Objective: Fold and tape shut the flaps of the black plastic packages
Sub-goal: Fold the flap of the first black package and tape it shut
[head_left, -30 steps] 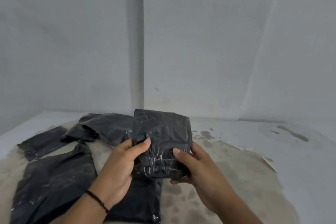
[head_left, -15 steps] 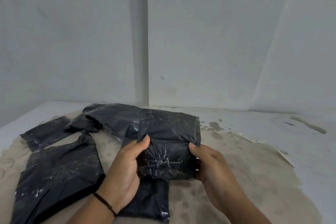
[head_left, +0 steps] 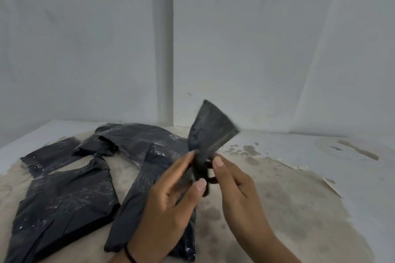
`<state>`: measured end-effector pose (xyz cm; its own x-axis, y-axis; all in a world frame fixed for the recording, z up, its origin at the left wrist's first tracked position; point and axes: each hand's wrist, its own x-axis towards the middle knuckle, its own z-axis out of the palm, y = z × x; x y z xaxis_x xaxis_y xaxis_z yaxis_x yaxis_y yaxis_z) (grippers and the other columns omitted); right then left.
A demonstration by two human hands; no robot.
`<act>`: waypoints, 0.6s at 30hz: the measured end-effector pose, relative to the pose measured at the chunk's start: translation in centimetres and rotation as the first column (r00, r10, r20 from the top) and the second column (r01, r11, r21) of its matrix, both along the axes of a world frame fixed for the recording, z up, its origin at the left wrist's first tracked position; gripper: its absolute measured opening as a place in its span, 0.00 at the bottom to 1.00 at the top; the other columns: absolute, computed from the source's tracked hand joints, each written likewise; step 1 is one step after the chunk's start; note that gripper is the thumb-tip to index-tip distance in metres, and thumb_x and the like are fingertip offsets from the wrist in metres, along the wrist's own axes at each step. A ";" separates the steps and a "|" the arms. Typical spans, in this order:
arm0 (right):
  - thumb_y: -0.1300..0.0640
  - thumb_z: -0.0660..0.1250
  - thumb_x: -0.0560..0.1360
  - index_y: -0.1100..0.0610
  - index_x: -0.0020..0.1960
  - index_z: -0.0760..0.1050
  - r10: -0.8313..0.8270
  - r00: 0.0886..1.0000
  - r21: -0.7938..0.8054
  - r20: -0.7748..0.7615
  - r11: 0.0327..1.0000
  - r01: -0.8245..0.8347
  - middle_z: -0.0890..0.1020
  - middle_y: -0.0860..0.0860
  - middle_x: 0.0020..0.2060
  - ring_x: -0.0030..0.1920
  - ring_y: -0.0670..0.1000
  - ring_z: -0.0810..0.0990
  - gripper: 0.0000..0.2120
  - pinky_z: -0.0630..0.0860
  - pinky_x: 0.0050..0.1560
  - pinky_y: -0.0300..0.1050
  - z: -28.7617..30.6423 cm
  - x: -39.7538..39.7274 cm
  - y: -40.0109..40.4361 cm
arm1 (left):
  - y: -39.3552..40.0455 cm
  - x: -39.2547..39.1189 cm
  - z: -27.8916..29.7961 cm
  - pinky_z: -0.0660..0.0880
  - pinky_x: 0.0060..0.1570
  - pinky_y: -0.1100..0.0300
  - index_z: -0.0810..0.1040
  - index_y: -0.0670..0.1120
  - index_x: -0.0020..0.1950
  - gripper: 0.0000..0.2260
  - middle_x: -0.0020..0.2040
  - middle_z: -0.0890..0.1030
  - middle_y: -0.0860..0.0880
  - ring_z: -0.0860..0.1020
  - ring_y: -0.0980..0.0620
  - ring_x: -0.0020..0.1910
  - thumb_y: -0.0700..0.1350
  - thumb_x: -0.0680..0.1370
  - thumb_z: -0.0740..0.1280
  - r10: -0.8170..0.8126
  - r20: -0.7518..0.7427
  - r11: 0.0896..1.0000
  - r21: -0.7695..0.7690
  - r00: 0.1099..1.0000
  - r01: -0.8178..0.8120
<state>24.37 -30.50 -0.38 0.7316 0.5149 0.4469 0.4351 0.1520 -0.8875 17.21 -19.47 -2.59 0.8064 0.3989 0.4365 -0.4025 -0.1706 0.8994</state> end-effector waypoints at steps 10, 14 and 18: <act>0.53 0.68 0.74 0.41 0.56 0.74 -0.321 0.946 -0.046 0.046 0.945 0.323 0.79 0.35 0.51 0.53 0.35 0.75 0.13 0.71 0.51 0.29 -0.8 1.3 -0.1 | 2.0 0.1 0.9 0.77 0.50 0.50 0.80 0.43 0.51 0.13 0.48 0.85 0.44 0.83 0.48 0.47 0.42 0.68 0.69 0.122 -0.060 0.826 -0.548 0.991 -0.134; 0.43 0.71 0.67 0.48 0.65 0.71 0.008 0.911 -0.027 -0.412 0.999 -0.021 0.80 0.47 0.58 0.57 0.46 0.80 0.28 0.74 0.60 0.48 -0.8 3.1 -1.1 | 2.9 -0.3 0.9 0.80 0.42 0.53 0.78 0.40 0.56 0.18 0.51 0.84 0.41 0.82 0.47 0.46 0.42 0.67 0.68 -0.020 -0.124 0.802 -0.595 0.992 -0.058; 0.50 0.67 0.72 0.56 0.62 0.76 0.262 0.812 0.051 -0.521 0.960 -0.277 0.83 0.56 0.56 0.57 0.57 0.81 0.21 0.75 0.60 0.57 -0.3 3.4 -1.6 | 3.0 -0.2 0.6 0.78 0.44 0.52 0.80 0.40 0.53 0.15 0.50 0.84 0.40 0.83 0.47 0.45 0.42 0.67 0.68 -0.087 -0.193 0.832 -0.554 0.977 -0.036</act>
